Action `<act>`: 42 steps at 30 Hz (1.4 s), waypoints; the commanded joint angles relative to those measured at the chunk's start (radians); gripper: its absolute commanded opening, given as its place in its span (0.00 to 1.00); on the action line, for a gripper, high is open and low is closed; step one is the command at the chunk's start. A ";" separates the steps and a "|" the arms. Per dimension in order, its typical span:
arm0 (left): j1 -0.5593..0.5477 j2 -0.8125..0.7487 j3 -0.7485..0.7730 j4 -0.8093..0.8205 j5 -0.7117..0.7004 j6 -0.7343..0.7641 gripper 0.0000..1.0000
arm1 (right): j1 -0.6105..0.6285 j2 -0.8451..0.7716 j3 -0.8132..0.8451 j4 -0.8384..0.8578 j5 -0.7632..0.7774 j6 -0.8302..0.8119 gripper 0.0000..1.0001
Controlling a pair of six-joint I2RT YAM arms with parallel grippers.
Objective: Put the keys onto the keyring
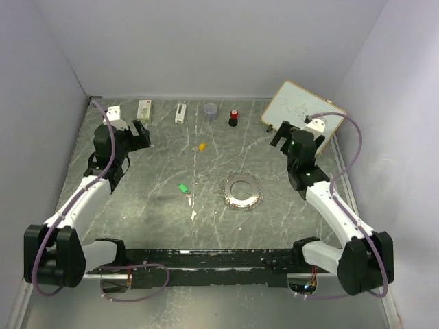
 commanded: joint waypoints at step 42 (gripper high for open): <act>-0.011 -0.264 0.009 -0.115 0.232 -0.134 0.85 | 0.280 0.187 0.110 -0.116 -0.337 -0.079 0.93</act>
